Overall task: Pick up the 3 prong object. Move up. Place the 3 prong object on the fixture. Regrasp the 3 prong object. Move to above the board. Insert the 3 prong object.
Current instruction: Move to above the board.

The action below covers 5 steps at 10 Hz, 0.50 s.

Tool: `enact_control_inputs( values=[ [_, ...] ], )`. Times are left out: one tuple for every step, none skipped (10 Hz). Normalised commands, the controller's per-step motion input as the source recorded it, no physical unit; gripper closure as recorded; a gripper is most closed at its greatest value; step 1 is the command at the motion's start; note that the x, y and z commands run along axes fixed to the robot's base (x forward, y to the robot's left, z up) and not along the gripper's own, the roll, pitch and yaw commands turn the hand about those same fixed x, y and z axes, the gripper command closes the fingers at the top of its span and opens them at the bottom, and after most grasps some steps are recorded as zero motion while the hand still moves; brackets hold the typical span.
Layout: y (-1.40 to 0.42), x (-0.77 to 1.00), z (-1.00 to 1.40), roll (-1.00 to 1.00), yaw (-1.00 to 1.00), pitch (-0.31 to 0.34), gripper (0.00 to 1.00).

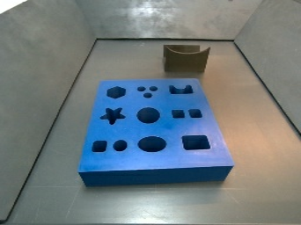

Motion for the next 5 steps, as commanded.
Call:
enact_control_inputs(
  values=[
    [0.01, -0.04, 0.46, -0.05, 0.05, 0.058, 1.00],
    [0.00, -0.03, 0.29, -0.05, 0.05, 0.060, 1.00],
    [-1.00, -0.31, 0.23, -1.00, -0.10, -0.013, 1.00],
    [-1.00, -0.31, 0.22, -1.00, -0.10, -0.020, 1.00],
    [-1.00, -0.33, 0.24, -1.00, -0.10, -0.023, 1.00]
  ],
)
